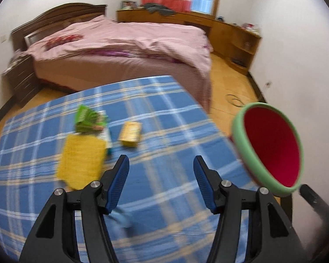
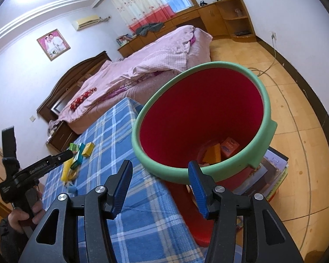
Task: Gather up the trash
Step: 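Return the left tool to the bed and grasp another yellow foam net, then grasp the light blue plastic clip with the right tool, then carry the foam net and blue clip over the red bin and release both, then move the left tool to the wooden piece and grasp it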
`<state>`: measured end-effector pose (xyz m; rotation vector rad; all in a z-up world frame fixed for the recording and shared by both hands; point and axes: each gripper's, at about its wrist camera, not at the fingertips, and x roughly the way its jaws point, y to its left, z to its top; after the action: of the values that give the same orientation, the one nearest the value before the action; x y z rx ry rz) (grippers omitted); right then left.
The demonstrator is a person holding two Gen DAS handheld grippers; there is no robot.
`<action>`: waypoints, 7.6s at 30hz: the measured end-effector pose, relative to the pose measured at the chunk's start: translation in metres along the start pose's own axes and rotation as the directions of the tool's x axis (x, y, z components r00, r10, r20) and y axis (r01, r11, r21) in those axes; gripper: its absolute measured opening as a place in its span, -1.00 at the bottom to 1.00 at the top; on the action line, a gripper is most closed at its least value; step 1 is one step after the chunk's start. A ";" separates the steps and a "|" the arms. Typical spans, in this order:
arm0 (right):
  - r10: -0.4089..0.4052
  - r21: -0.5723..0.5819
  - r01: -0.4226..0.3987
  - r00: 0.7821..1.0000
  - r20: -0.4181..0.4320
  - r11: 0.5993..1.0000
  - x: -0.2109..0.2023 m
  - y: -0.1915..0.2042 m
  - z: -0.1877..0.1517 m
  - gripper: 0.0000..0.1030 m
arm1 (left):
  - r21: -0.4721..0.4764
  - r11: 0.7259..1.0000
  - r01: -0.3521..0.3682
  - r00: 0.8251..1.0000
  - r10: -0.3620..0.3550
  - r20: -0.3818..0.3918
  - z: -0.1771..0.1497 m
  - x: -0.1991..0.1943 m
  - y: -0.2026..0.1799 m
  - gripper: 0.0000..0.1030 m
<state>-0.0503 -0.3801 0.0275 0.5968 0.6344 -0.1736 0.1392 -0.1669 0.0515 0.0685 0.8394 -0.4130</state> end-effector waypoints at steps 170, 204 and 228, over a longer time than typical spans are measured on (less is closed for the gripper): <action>-0.169 -0.038 0.172 0.983 0.076 0.984 0.012 -0.052 0.046 -0.61 | 0.132 0.920 0.369 0.929 -0.362 -0.078 -0.008 0.022 -0.161 -0.18; 0.020 -0.150 -0.023 1.000 -0.020 0.988 0.019 0.062 0.000 0.33 | -0.020 0.999 0.049 0.999 -0.049 0.011 -0.027 -0.020 0.018 0.16; 0.046 -0.216 -0.075 0.989 -0.138 0.974 0.069 0.110 -0.018 0.33 | -0.014 0.996 -0.093 0.990 0.091 -0.108 -0.038 0.041 0.083 0.16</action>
<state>0.0323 -0.2781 0.0260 0.4146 0.7522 -0.0053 0.1684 -0.0963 -0.0130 0.1122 0.9420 -0.3169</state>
